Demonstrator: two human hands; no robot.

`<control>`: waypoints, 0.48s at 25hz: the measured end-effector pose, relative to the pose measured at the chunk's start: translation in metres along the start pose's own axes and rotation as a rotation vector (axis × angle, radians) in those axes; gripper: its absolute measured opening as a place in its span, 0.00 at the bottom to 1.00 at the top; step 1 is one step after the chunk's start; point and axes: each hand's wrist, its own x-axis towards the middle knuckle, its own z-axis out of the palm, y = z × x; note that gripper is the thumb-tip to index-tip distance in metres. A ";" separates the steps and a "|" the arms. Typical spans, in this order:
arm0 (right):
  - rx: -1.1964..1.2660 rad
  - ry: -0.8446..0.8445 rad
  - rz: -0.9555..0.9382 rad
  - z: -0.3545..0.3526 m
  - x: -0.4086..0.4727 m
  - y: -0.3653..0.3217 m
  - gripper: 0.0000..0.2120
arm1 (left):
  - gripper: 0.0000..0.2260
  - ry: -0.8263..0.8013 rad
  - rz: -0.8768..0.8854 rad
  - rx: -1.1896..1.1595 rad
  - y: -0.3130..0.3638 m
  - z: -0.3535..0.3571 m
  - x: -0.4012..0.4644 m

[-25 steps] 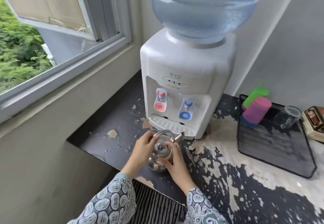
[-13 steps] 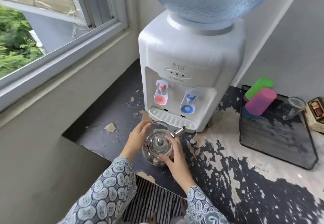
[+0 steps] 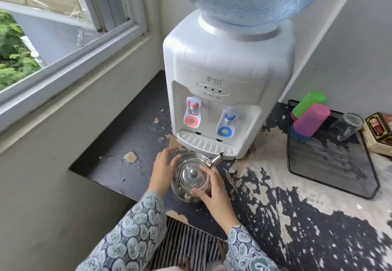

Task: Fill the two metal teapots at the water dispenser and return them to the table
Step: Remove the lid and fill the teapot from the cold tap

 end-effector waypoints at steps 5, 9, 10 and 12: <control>-0.638 0.180 -0.162 -0.009 0.013 -0.013 0.26 | 0.25 -0.109 0.443 0.276 -0.017 0.010 -0.044; -0.846 0.117 -0.423 -0.016 0.041 -0.023 0.23 | 0.38 -0.189 0.417 0.297 -0.024 0.012 -0.043; -0.855 0.066 -0.466 -0.017 0.047 -0.022 0.23 | 0.40 -0.205 0.417 0.323 -0.024 0.011 -0.042; -0.850 -0.043 -0.514 -0.020 0.059 -0.020 0.23 | 0.45 -0.193 0.413 0.399 -0.023 0.009 -0.041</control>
